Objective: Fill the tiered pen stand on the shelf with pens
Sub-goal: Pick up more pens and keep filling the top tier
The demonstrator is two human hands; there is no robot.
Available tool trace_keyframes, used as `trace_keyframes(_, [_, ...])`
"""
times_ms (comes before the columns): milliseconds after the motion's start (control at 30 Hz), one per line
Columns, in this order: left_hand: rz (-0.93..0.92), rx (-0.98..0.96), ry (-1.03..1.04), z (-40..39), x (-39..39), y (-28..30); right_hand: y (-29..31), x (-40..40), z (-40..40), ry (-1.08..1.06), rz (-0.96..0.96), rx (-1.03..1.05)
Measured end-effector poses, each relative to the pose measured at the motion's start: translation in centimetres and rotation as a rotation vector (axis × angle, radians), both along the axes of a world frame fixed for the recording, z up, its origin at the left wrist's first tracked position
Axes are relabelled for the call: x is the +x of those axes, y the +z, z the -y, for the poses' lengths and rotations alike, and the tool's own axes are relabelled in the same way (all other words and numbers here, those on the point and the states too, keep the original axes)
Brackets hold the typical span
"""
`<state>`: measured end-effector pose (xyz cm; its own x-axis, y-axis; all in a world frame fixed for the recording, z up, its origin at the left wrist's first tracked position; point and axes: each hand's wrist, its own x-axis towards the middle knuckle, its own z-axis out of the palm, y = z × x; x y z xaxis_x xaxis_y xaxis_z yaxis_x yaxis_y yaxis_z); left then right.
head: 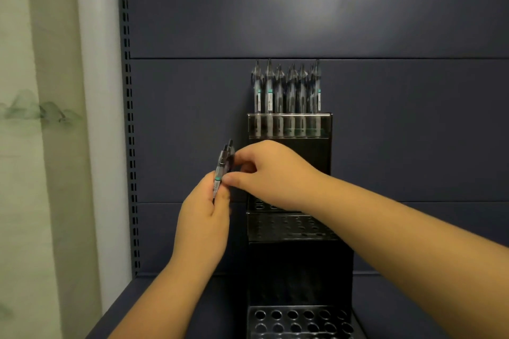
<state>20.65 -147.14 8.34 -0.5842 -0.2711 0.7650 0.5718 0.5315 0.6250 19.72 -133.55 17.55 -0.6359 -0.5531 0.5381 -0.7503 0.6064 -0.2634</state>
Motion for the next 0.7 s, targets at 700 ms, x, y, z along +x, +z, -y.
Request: trace_keyframes(700, [0.055,0.142,-0.035,0.3,-1.2,-0.7,6.7,-0.2,-3.5,0.206,0.04,-0.83])
